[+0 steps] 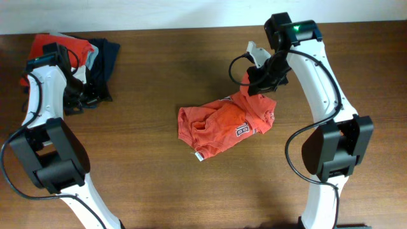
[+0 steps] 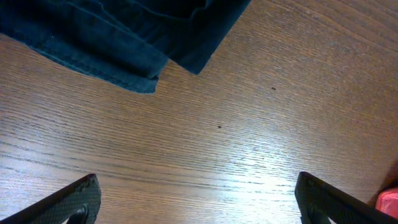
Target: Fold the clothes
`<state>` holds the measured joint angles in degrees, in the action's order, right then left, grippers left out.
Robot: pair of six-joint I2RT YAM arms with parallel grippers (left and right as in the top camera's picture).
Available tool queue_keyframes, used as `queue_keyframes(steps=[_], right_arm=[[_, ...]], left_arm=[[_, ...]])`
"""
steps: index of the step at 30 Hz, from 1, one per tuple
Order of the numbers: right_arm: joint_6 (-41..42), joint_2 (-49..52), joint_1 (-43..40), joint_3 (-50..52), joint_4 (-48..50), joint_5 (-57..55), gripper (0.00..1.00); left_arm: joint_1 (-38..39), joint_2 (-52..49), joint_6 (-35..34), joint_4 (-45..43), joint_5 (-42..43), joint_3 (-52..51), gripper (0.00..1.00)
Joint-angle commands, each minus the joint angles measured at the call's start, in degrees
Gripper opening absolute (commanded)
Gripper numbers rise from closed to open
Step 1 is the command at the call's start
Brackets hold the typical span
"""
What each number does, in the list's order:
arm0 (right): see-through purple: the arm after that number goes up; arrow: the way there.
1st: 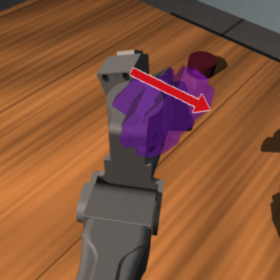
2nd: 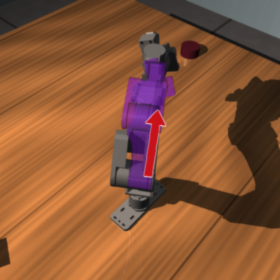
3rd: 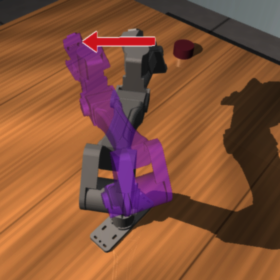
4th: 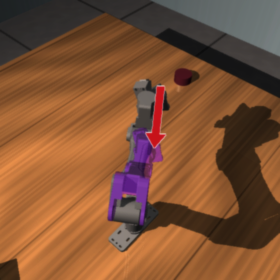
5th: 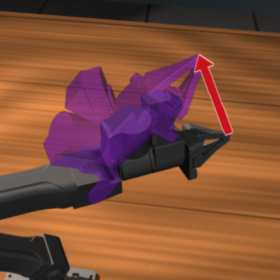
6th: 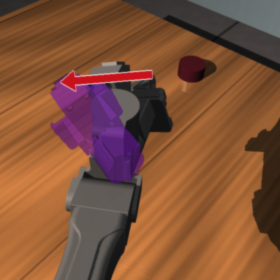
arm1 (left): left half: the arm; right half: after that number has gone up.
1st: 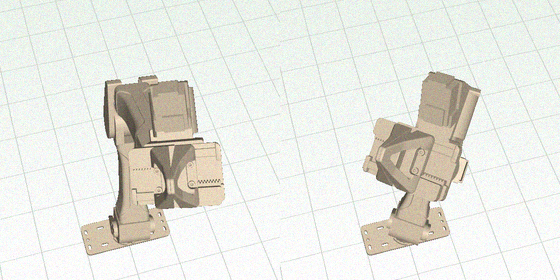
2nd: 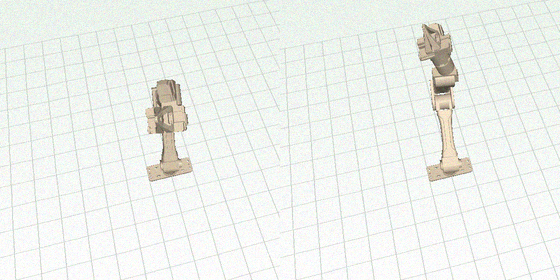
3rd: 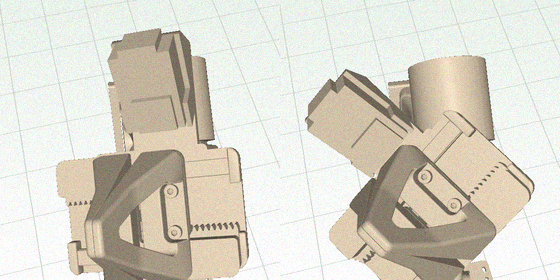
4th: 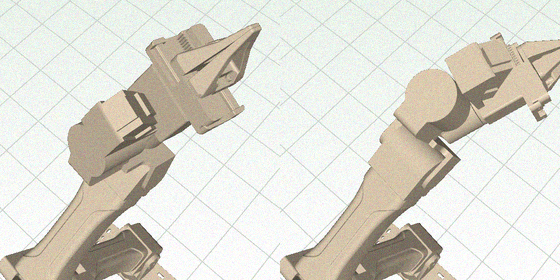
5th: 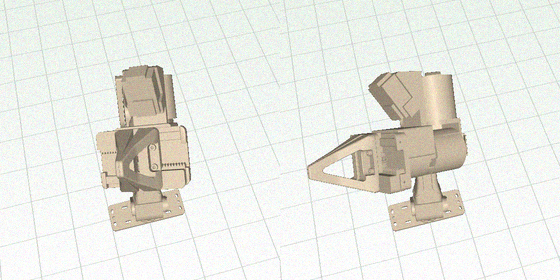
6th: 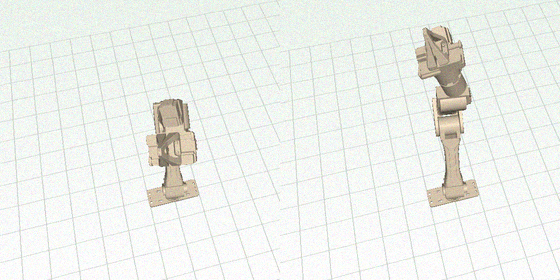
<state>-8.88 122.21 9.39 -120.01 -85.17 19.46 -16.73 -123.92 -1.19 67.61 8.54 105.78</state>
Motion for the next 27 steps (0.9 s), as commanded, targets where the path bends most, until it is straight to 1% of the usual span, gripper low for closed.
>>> queue_keyframes(steps=[1,3,5,14,15,18,22,23,25,26,27], right_arm=[[0.6,0.0,0.3,-1.2,0.2,-1.1,0.05],[0.6,0.0,0.3,-1.2,0.2,-1.8,0.05],[0.6,0.0,0.2,-1.2,0.2,-2.2,0.04],[0.6,0.0,0.3,-1.2,0.1,-2.2,0.04],[0.6,0.0,0.3,-1.2,0.2,-2.2,0.04],[0.6,0.0,0.2,-1.2,0.2,-2.2,0.04],[0.6,0.0,0.3,-1.2,0.2,-2.2,0.05],[0.6,0.0,0.2,-1.2,0.3,-2.2,0.05],[0.6,0.0,0.2,-1.2,0.6,-2.2,0.05],[0.6,0.0,0.2,-1.2,0.8,-2.2,0.05],[0.7,0.0,0.2,-1.2,1.0,-2.2,0.04]], left_arm=[[0.0,2.2,-0.5,-0.1,0.0,1.0,0.99],[-0.1,2.2,1.0,-0.5,-2.1,1.4,1.00],[-0.2,2.3,1.0,-2.5,-4.9,1.6,0.99],[-0.3,2.3,1.0,-2.5,-5.6,1.6,0.99],[-0.3,2.3,0.7,-2.8,-5.3,1.6,0.99],[-0.3,2.3,0.4,-7.4,-2.7,1.6,1.00],[-0.3,2.3,0.3,-8.0,5.9,1.6,0.99],[-0.2,2.3,0.3,-8.0,9.7,1.6,0.90],[0.2,2.2,0.3,-8.0,19.0,1.6,0.16],[0.6,2.2,0.3,-8.0,22.8,1.6,0.01],[1.3,2.2,0.3,-8.2,26.5,1.6,0.00]])
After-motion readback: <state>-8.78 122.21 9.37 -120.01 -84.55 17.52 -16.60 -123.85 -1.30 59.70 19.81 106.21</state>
